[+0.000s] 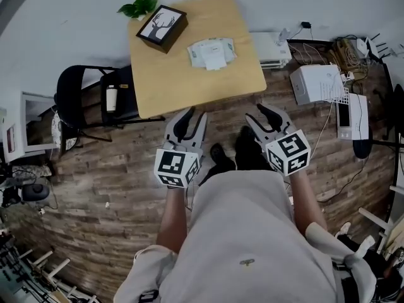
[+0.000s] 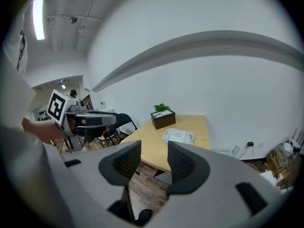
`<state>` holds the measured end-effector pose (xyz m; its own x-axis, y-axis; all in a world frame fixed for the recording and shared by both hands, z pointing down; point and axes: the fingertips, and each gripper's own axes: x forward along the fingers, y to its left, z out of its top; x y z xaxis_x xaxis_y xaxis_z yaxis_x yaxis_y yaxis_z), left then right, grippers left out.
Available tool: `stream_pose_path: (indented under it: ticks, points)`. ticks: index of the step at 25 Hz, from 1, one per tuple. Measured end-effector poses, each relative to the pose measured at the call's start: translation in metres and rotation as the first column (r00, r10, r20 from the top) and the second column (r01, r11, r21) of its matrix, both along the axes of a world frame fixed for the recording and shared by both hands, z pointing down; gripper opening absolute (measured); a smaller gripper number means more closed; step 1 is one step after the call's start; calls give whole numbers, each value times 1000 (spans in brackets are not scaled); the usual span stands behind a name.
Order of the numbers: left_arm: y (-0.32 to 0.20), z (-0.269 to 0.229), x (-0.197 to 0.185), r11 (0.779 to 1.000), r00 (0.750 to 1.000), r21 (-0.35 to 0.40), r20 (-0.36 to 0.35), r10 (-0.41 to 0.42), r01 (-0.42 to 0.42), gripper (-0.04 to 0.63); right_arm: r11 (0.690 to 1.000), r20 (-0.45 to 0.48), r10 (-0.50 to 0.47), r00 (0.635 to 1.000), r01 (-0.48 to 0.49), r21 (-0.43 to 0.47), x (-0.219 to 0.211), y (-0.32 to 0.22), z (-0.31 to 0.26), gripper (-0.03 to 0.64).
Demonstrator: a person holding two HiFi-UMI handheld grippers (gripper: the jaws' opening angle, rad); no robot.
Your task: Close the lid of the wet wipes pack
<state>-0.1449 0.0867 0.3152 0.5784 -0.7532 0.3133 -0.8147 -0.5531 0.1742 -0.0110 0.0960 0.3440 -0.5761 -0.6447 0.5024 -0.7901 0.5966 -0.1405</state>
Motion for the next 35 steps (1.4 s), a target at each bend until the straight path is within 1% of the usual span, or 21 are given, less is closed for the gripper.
stream_pose_path:
  ticks: [4, 9, 13, 20, 26, 28, 35]
  points:
    - [-9, 7, 5, 1000, 1000, -9, 6, 14, -14, 108, 1000, -5, 6, 1000, -6, -20, 3, -8, 8, 164]
    - [-30, 15, 1, 1000, 1000, -20, 5, -11, 11, 121, 999, -13, -19, 1000, 18, -32, -1, -36, 19, 167]
    - [-53, 16, 2, 999, 1000, -27, 0, -28, 28, 124, 997, -16, -51, 999, 50, -57, -6, -71, 29, 167]
    - [-99, 33, 7, 995, 998, -81, 11, -60, 60, 127, 985, -35, -133, 991, 128, -114, -14, -124, 57, 166]
    - [-135, 53, 15, 985, 994, -134, 31, -105, 108, 127, 963, -21, -215, 976, 208, -174, -14, -162, 86, 164]
    - [-143, 62, 19, 978, 991, -160, 31, -129, 132, 127, 953, -22, -247, 969, 239, -188, -13, -172, 97, 164]
    - [-167, 103, 33, 951, 982, -242, 62, -180, 190, 127, 910, -12, -349, 937, 336, -242, -12, -200, 132, 164]
